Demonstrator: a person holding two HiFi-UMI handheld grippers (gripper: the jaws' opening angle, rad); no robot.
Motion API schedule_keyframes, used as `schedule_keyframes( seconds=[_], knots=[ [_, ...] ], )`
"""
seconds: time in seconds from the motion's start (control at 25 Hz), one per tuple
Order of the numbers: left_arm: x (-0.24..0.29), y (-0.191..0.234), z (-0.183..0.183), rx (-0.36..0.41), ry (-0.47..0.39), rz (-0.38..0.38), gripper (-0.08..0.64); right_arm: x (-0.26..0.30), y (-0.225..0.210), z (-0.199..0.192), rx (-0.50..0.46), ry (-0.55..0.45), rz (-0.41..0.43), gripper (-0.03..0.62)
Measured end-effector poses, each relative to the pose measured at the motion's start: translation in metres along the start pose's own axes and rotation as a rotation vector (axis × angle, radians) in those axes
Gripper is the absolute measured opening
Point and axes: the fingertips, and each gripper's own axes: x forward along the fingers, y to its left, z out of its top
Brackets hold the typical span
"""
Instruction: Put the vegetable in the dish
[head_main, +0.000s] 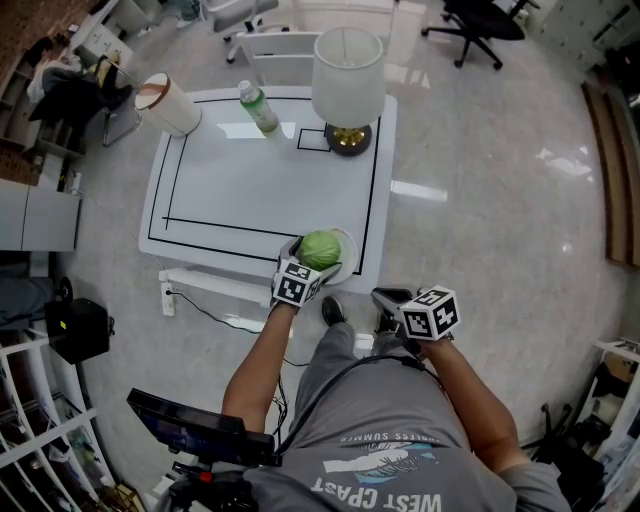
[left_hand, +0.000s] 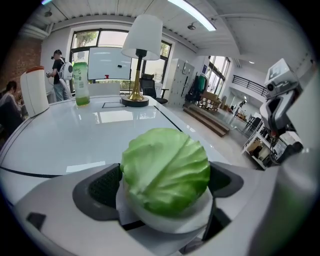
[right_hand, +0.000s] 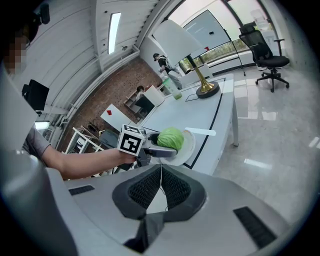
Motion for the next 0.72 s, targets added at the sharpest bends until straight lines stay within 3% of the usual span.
schedule_keyframes(
  seconds=[0.2, 0.72],
  knots=[
    [-0.001, -0.001, 0.006, 0.01, -0.012, 0.011, 0.543, 0.0, -0.001, -0.002, -0.001, 0.006, 0.0, 0.008],
    [-0.003, -0.001, 0.012, 0.145, 0.005, 0.056, 0.509, 0.008, -0.001, -0.004, 0.006, 0.016, -0.003, 0.008]
  ],
)
